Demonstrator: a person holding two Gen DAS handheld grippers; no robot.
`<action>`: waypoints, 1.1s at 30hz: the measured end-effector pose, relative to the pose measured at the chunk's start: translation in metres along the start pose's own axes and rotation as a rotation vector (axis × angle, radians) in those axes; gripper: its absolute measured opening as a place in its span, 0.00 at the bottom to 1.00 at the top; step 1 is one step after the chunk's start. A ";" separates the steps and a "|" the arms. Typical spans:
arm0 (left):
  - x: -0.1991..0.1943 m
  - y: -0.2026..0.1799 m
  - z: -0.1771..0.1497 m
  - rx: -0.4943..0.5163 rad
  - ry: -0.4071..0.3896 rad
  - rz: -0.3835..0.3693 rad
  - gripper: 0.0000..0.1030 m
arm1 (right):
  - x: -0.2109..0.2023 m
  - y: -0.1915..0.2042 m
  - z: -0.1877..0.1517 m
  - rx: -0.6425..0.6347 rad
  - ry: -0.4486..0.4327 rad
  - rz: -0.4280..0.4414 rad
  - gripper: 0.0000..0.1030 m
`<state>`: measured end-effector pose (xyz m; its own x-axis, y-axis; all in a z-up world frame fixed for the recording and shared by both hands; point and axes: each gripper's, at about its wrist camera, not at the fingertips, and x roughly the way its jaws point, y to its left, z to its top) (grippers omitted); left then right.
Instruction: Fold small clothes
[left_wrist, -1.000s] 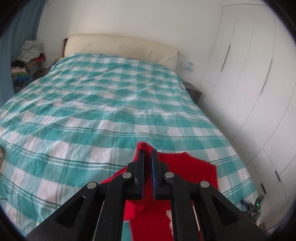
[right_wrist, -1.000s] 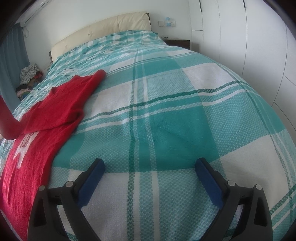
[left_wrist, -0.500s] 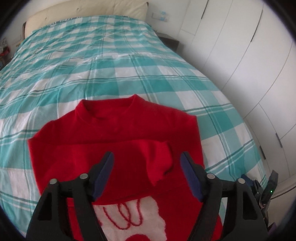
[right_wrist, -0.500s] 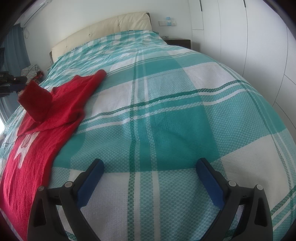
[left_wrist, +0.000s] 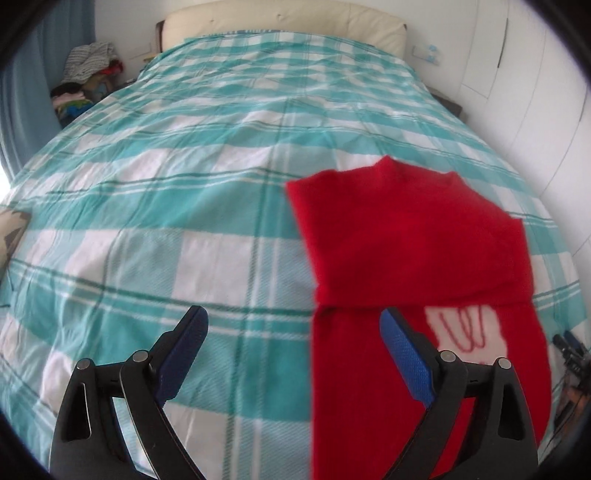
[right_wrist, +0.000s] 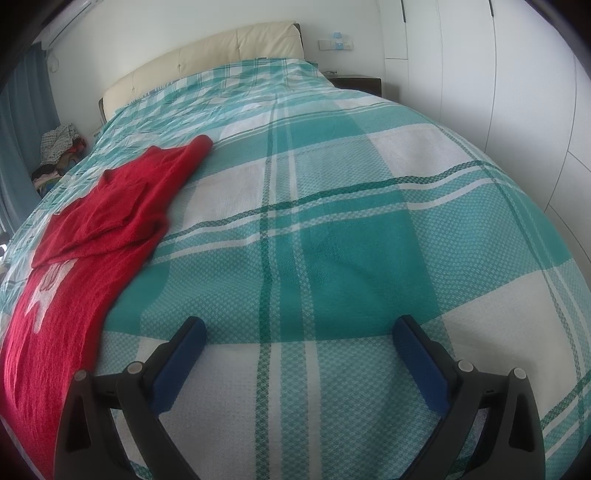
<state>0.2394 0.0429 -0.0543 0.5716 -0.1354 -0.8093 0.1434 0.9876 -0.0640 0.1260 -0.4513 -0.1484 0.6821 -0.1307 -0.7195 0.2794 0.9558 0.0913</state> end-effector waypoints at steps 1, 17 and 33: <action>-0.002 0.008 -0.012 -0.010 0.008 0.007 0.92 | 0.000 0.000 0.000 -0.001 0.000 -0.001 0.98; 0.019 0.045 -0.088 -0.121 -0.057 0.127 0.93 | 0.002 -0.003 0.000 0.005 -0.009 0.009 0.98; 0.020 0.049 -0.091 -0.133 -0.030 0.115 0.94 | 0.000 -0.002 0.000 0.003 -0.015 0.006 0.98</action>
<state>0.1840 0.0955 -0.1265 0.6024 -0.0214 -0.7979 -0.0316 0.9982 -0.0507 0.1254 -0.4537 -0.1487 0.6936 -0.1287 -0.7087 0.2774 0.9558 0.0979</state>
